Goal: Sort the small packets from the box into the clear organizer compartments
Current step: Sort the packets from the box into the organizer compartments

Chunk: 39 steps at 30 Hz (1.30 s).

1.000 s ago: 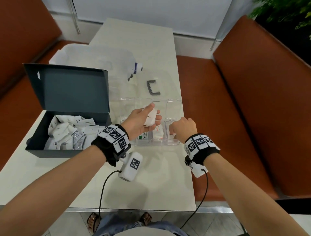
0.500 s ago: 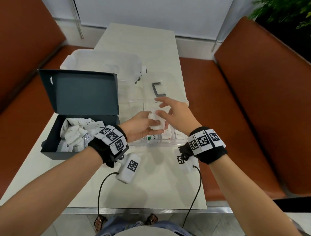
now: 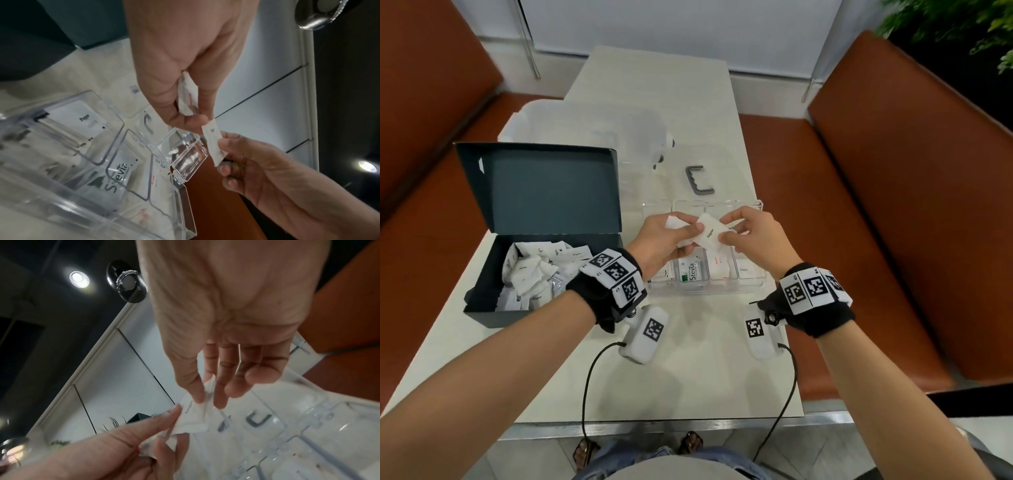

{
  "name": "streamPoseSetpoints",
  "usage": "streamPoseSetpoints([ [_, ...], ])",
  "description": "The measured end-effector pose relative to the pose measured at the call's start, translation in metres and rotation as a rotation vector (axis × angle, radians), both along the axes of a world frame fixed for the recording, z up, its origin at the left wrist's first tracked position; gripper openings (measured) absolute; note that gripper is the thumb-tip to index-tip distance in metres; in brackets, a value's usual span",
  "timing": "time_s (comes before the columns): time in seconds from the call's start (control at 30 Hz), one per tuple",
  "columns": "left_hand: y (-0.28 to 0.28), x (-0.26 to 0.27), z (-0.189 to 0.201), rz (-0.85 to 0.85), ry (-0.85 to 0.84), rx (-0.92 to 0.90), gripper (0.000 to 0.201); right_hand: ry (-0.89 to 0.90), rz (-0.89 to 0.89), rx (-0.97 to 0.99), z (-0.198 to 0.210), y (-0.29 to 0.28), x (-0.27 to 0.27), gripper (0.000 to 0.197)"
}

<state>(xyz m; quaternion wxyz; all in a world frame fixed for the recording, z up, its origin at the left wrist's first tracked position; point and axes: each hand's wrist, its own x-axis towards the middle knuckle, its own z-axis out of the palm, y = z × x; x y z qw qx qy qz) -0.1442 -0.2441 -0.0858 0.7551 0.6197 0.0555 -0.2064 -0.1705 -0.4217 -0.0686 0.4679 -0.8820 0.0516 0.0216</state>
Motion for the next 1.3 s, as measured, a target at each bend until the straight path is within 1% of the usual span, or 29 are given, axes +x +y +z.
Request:
streamPoseSetpoints([
  [0.07,-0.008,0.000,0.002,-0.044,-0.024,0.042,0.008,-0.034,0.022,-0.040,0.000,-0.004,0.000,0.024],
  [0.17,-0.023,-0.003,0.003,-0.062,-0.054,0.078,0.006,-0.008,0.056,0.020,0.002,-0.016,0.000,0.027],
  [0.2,-0.028,-0.004,0.003,-0.049,-0.055,0.073,0.006,0.000,0.054,0.032,0.001,-0.021,0.001,0.026],
  [0.27,-0.034,-0.005,0.003,-0.023,-0.037,0.061,0.008,-0.010,-0.006,0.022,-0.001,-0.035,0.005,0.024],
  [0.33,-0.036,-0.007,0.001,-0.016,-0.008,0.069,0.012,-0.022,-0.098,-0.082,-0.009,-0.048,0.011,0.024],
  [0.4,-0.034,-0.011,0.000,-0.007,0.019,0.065,0.012,0.021,-0.125,-0.236,-0.020,-0.056,0.015,0.028],
  [0.47,-0.031,-0.014,0.000,0.006,0.030,0.066,0.012,0.088,-0.067,-0.360,-0.034,-0.055,0.016,0.031],
  [0.53,-0.028,-0.016,0.002,0.018,0.031,0.076,0.012,0.126,-0.005,-0.434,-0.046,-0.049,0.016,0.031],
  [0.73,-0.018,-0.019,0.006,0.042,0.027,0.069,0.014,0.184,-0.030,-0.506,-0.060,-0.034,0.014,0.028],
  [0.87,-0.014,-0.022,0.006,0.049,0.057,0.041,0.015,0.164,0.008,-0.630,-0.060,-0.033,0.015,0.027],
  [0.93,-0.013,-0.023,0.006,0.049,0.067,0.021,0.015,0.150,0.037,-0.724,-0.061,-0.033,0.014,0.026],
  [1.07,-0.013,-0.024,0.009,0.045,0.080,0.005,0.016,-0.017,0.157,-1.013,-0.065,-0.035,0.013,0.026],
  [1.1,-0.013,-0.023,0.009,0.048,0.090,-0.001,0.017,-0.016,0.173,-1.058,-0.065,-0.036,0.013,0.025],
  [1.2,-0.010,-0.021,0.010,0.042,0.118,-0.040,0.023,0.099,0.211,-1.188,-0.064,-0.037,0.012,0.020],
  [1.3,-0.006,-0.021,0.009,0.048,0.156,-0.129,0.028,0.125,0.209,-1.221,-0.064,-0.035,0.012,0.018],
])
